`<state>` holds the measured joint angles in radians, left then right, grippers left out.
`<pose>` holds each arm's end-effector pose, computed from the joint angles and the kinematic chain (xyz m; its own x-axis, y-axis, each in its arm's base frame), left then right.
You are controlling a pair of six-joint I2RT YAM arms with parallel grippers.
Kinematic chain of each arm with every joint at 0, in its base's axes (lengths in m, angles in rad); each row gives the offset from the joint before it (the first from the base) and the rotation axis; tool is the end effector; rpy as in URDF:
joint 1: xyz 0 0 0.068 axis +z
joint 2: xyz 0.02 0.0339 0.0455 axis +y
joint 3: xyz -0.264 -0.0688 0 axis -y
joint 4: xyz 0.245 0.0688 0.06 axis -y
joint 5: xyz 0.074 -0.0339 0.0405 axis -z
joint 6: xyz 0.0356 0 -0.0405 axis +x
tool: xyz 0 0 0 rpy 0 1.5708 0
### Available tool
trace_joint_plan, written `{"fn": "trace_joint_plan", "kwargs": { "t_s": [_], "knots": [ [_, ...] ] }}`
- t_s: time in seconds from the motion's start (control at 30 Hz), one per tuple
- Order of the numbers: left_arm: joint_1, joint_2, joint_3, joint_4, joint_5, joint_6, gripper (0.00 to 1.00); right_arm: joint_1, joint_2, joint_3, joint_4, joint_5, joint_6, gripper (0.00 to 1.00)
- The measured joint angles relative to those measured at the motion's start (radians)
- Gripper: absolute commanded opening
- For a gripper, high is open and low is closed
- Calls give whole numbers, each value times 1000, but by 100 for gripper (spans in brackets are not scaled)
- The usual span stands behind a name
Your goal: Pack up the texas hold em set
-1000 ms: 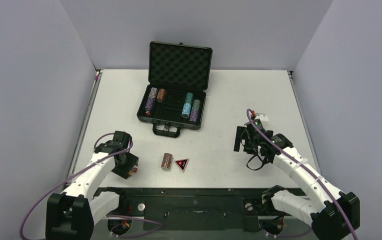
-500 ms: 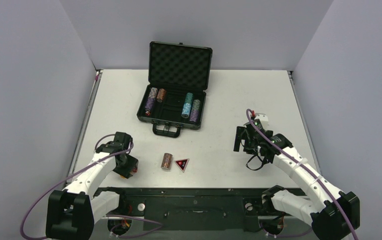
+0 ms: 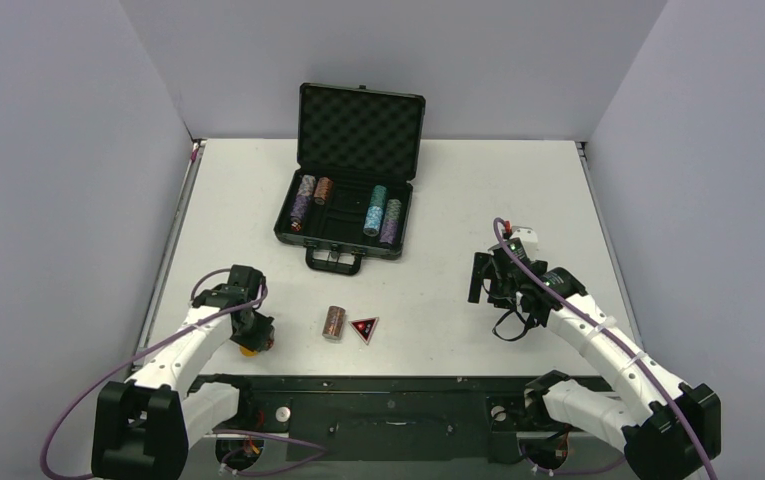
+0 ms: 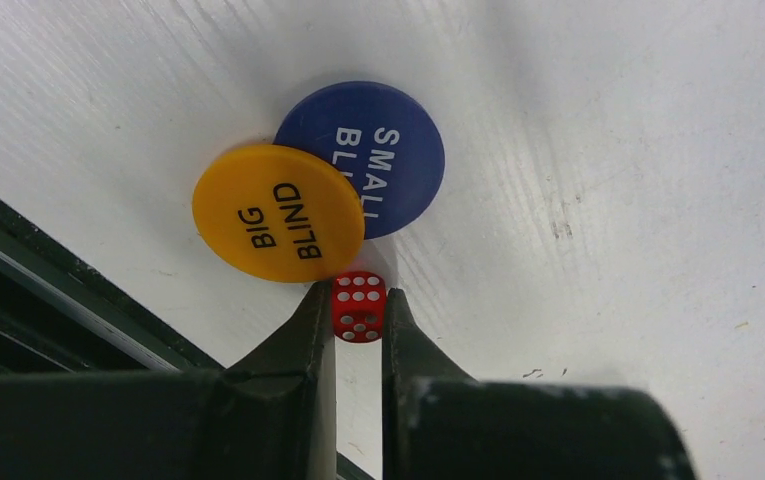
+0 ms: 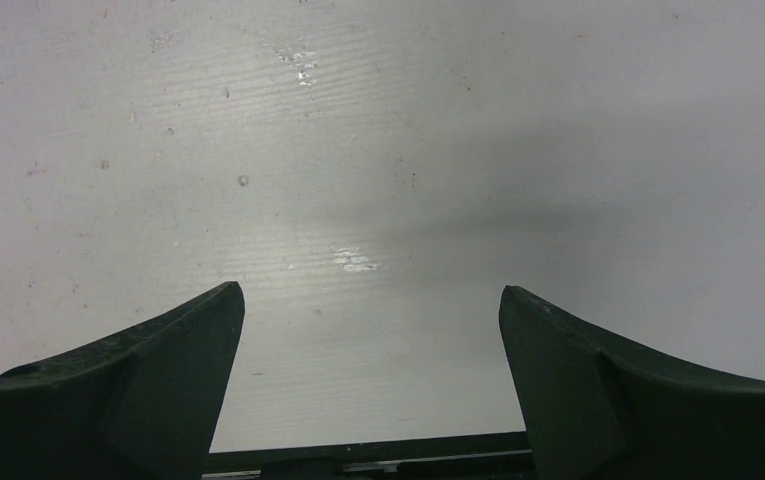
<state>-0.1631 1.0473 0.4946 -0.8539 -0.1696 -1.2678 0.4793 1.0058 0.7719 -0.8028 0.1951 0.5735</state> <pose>0.1449 -0.0178 0.1570 -0.4172 -0.8847 -0.2077 -0.8895 0.4444 -0.1063 0.1685 0.0798 0.2443 -0.8395 0.1636 -0.5182 0.1079 0.9848 0.1360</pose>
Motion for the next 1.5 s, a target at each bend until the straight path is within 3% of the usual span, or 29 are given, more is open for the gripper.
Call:
{"fn": "trace_joint_plan", "kwargs": {
  "t_s": [0.37, 0.87, 1.5],
  "knots": [
    [-1, -17, 0, 6, -1, 63, 0, 0, 0, 0, 0, 0, 0, 94],
    [-1, -85, 29, 21, 62, 264, 0, 0, 0, 0, -6, 7, 15, 94],
    [-7, -65, 291, -22, 96, 534, 0, 0, -155, 113, -192, 98, 41, 92]
  ]
}}
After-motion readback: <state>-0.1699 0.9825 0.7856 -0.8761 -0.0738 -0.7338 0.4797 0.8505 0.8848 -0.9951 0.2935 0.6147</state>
